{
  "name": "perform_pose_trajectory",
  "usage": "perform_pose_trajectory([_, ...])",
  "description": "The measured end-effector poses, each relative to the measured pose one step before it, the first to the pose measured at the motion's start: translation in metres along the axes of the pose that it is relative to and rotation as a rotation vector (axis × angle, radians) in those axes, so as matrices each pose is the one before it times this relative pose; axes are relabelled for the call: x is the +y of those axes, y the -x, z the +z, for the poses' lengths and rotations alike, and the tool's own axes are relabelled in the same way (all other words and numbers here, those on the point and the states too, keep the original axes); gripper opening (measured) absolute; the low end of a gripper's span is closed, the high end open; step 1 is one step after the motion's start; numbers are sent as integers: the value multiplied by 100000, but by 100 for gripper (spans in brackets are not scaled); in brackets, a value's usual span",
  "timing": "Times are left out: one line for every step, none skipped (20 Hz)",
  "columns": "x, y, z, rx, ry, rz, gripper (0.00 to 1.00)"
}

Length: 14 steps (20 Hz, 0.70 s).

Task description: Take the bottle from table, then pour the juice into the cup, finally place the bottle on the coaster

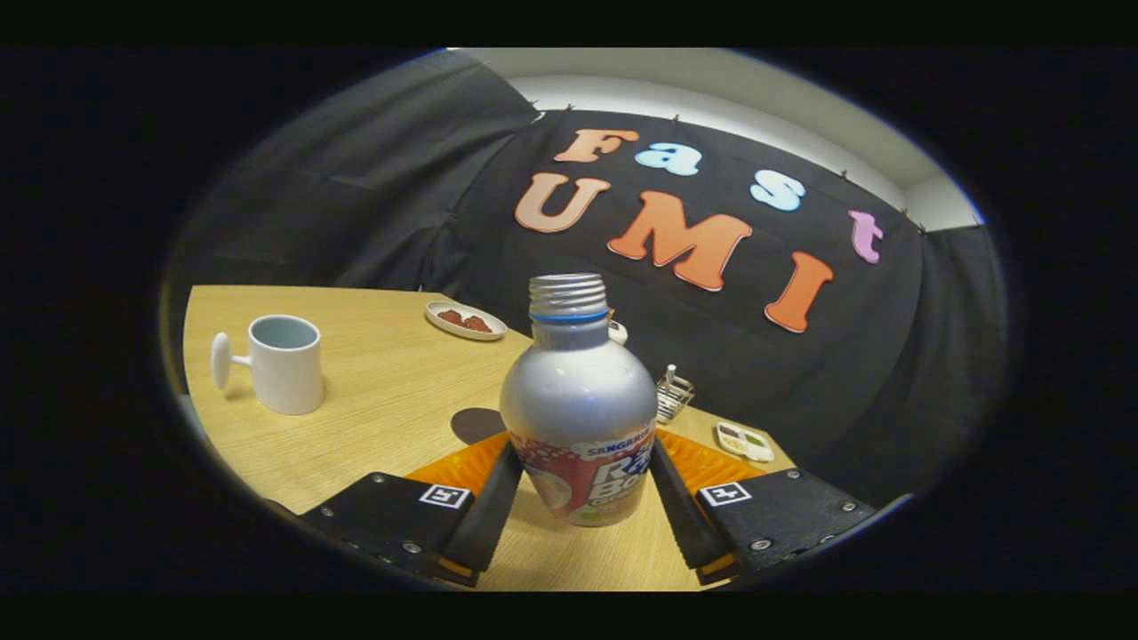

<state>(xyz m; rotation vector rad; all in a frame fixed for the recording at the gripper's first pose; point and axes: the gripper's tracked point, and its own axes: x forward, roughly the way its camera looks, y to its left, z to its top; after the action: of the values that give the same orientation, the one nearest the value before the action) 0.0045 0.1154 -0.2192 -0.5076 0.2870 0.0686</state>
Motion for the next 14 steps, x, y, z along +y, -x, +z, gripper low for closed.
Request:
perform_pose_trajectory([129, -350, 440, -1106, 3881, -850, 79])
perform_pose_trajectory([287, -176, 638, -1019, 3663, -690, 78])
perform_pose_trajectory([216, -250, 355, -732, 3630, -664, 79])
perform_pose_trajectory([344, -185, 469, -751, 3204, -421, 79])
perform_pose_trajectory([221, -231, 366, -464, 3153, -466, 79])
perform_pose_trajectory([217, -250, 163, -473, 3164, -508, 79])
perform_pose_trajectory([105, -194, 175, -80, 3344, -652, 79])
perform_pose_trajectory([266, -153, 317, -335, 3394, -686, 79])
perform_pose_trajectory([179, -74, 385, -443, 3561, -678, 79])
perform_pose_trajectory([150, -105, 371, -417, 3359, -558, 79])
perform_pose_trajectory([100, -353, 296, -354, 3337, -420, 79])
perform_pose_trajectory([299, 29, 399, -586, 3232, -173, 78])
perform_pose_trajectory([420, 128, 334, -241, 3281, 755, 79])
perform_pose_trajectory([311, 7, 293, -698, 3153, 252, 78])
